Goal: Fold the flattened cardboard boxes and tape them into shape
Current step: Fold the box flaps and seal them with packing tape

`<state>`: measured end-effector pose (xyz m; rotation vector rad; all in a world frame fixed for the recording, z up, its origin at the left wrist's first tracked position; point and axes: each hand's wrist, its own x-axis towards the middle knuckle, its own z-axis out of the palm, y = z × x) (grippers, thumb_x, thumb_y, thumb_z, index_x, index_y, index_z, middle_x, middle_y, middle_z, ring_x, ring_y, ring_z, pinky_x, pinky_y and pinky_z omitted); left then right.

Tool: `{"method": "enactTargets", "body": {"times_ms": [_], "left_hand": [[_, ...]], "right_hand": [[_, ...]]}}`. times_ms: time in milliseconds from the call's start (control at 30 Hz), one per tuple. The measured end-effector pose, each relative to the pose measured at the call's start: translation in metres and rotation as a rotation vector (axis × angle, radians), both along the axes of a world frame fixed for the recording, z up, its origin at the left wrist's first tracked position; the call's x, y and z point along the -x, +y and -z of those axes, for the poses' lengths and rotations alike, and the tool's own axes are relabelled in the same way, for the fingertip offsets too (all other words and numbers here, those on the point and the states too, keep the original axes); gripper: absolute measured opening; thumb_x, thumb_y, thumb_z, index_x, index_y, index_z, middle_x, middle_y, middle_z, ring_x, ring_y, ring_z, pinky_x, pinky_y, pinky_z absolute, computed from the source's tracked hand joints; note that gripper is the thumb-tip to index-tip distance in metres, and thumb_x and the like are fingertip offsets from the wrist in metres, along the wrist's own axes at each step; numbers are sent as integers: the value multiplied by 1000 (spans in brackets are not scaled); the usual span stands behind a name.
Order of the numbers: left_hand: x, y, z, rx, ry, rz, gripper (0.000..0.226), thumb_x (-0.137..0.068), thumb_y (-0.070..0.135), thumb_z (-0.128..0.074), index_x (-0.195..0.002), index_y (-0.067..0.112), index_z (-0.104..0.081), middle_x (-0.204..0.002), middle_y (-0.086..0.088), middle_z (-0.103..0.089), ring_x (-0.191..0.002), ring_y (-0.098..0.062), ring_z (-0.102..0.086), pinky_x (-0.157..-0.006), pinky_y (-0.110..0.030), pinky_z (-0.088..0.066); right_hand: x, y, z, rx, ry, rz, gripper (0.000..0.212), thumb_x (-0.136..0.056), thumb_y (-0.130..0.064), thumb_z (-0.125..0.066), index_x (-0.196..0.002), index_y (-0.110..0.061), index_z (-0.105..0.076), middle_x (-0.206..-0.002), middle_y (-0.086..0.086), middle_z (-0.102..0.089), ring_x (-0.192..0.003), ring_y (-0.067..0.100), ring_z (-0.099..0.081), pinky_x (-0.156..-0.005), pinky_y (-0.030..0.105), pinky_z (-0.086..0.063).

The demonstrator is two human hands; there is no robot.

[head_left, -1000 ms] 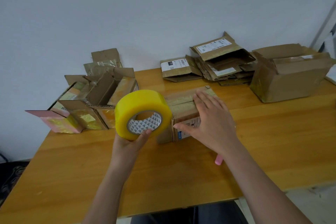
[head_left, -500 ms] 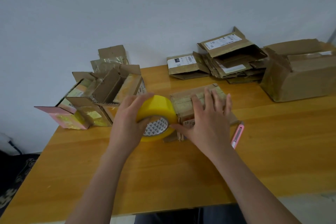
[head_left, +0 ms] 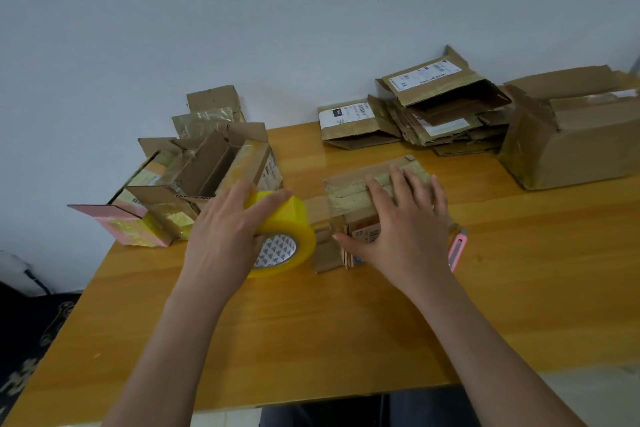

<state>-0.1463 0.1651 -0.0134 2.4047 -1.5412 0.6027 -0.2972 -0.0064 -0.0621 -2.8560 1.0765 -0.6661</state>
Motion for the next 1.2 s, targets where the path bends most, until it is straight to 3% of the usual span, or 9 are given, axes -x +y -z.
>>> {"method": "enactTargets", "body": {"times_ms": [367,500,600,700,800,967,1033,1100,1200], "left_hand": [[27,-15,7,-62,61,-66,66,-74,2,-78,-130,30,-59,-102,-6,-58,-87,-27,-59,-70,-34,-42],[29,-19,1,-150,106,-70,58,-92,29,-63,-144,40,-39,-120,2,-49,-107,-18,-52,-87,-29,-40],[34,-21,-7,-239,200,-89,66,-83,63,-39,-144,39,-36,-122,4,-44,-110,-17,-48,-91,-29,-40],[35,-26,-11,-277,351,-85,79,-76,72,-16,-143,38,-41,-128,5,-45,-116,-19,-47,-98,-36,-40],[30,-32,-13,-174,469,-61,58,-96,61,-22,-132,32,-57,-115,10,-56,-105,-14,-54,-92,-38,-45],[33,-41,-27,-211,488,-94,25,-95,53,-48,-106,36,-64,-86,14,-60,-58,-3,-50,-52,-24,-38],[34,-47,-26,-263,517,-100,25,-95,54,-49,-110,38,-61,-104,11,-61,-65,-3,-53,-60,-27,-44],[31,-54,-27,-289,616,-85,33,-94,53,-52,-122,35,-58,-128,7,-56,-95,-10,-58,-83,-35,-51],[23,-63,-35,-383,746,-81,42,-92,50,-58,-125,23,-61,-128,4,-56,-115,-16,-53,-97,-37,-46]], "right_hand": [[12,-34,-1,25,45,-11,107,-70,-96,-18,-148,-26,-38,-158,10,-31,-146,31,-25,-121,53,-6],[13,-38,0,31,49,-19,107,-70,-96,-16,-148,-25,-38,-157,11,-32,-145,31,-26,-120,55,-10],[13,-40,1,30,55,-21,108,-69,-96,-17,-149,-25,-37,-157,11,-31,-145,32,-26,-120,54,-7],[14,-43,-1,31,72,-28,114,-65,-99,-14,-151,-26,-31,-160,10,-26,-147,31,-20,-120,53,1],[17,-43,-4,12,67,-44,115,-64,-100,-12,-152,-28,-28,-161,8,-21,-149,29,-15,-120,52,6],[19,-51,-6,-54,-20,-80,106,-64,-94,-25,-147,-30,-38,-160,3,-26,-149,25,-13,-119,48,13],[19,-59,-8,-119,-42,-118,100,-66,-90,-41,-148,-33,-36,-161,-1,-22,-150,20,-4,-118,45,17],[20,-64,-5,-159,-87,-156,92,-71,-76,-60,-148,-32,-35,-161,-3,-22,-150,17,-1,-118,45,16],[21,-66,0,-214,-195,-207,87,-73,-61,-73,-147,-29,-39,-157,-5,-28,-149,16,-6,-119,46,14]]}}
